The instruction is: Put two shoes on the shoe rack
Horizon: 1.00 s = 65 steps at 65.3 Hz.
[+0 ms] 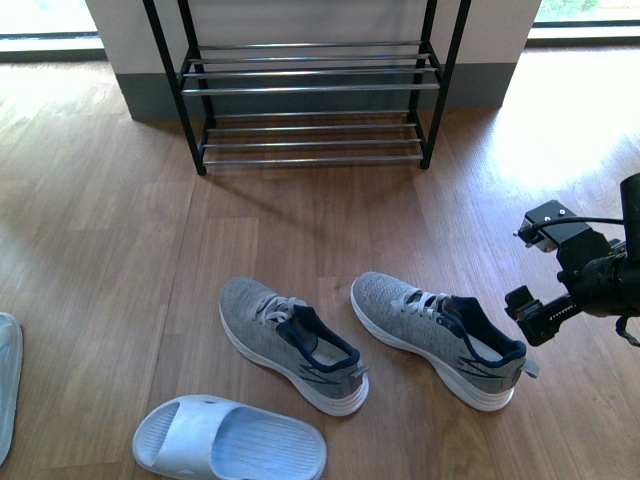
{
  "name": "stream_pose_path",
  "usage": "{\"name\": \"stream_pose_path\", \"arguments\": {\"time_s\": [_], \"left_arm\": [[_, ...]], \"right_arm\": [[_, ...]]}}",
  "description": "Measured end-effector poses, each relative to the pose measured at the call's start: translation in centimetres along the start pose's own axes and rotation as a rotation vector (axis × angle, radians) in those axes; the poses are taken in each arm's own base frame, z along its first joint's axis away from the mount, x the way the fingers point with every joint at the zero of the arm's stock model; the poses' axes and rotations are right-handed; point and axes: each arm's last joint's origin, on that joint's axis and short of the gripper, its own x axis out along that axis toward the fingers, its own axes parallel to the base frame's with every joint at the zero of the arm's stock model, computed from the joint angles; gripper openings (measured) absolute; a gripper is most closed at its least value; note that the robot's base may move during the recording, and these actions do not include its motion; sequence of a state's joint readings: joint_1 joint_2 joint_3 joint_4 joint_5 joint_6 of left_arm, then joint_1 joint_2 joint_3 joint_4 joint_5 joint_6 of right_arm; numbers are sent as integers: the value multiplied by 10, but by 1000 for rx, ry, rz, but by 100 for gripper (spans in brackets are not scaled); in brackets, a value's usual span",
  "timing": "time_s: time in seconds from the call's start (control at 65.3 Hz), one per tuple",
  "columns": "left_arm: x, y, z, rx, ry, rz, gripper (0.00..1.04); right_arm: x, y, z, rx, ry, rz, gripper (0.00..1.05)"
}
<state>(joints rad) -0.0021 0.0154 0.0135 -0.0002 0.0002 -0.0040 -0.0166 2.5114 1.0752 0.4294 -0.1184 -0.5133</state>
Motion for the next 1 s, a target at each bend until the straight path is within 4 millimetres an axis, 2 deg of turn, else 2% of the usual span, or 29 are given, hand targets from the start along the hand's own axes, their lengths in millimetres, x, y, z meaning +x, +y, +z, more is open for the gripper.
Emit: {"name": "stream_pose_path", "arguments": {"time_s": [0.26,0.475,0.613,0.995], "left_arm": [[0,0,0,0,0,0,95],[0,0,0,0,0,0,95],[0,0,0,0,0,0,95],[0,0,0,0,0,0,95]], "right_arm": [[41,13,-17,7,107,9,96],[73,12,-10,37,110,-41,96],[79,14,-7,35,119,-22,95],[77,26,-11,36,99,54,31]]}}
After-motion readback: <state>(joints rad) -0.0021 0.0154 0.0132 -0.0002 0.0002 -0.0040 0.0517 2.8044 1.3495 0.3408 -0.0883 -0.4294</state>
